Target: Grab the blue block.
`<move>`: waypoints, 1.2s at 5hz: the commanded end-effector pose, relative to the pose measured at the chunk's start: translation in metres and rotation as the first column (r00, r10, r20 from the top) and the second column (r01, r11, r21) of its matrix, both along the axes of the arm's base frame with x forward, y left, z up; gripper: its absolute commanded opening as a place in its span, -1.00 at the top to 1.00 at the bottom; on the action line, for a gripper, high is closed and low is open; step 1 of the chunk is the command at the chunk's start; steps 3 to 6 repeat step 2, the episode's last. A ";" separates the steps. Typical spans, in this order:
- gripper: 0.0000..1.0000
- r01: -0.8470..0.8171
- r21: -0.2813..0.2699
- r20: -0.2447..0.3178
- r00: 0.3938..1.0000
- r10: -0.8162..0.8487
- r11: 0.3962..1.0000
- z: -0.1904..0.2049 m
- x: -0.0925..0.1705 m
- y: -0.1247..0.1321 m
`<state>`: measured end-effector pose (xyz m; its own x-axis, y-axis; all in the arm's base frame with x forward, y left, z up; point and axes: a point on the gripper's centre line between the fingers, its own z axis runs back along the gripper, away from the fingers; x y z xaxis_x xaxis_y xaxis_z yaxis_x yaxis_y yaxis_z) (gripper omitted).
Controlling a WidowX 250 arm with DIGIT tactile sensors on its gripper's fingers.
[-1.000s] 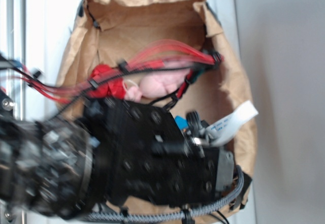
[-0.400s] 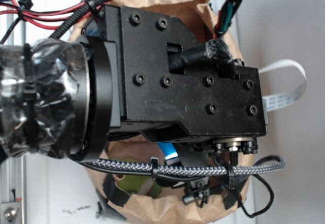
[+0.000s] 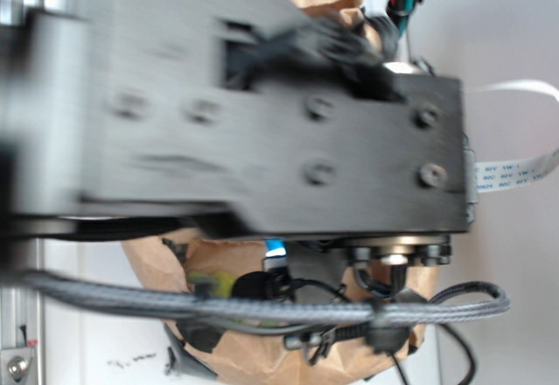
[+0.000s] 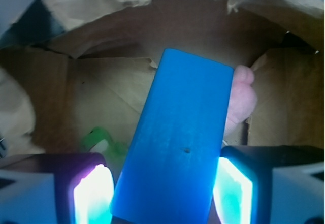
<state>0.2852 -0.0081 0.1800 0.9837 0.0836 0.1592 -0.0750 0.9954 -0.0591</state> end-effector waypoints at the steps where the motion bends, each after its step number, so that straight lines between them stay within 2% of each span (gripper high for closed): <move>1: 1.00 -0.005 -0.019 0.099 0.995 0.007 1.000 0.054 0.005 0.038; 2: 1.00 -0.042 0.015 0.114 0.993 0.040 0.999 0.049 0.005 0.034; 6: 1.00 -0.042 0.015 0.114 0.993 0.040 0.999 0.049 0.005 0.034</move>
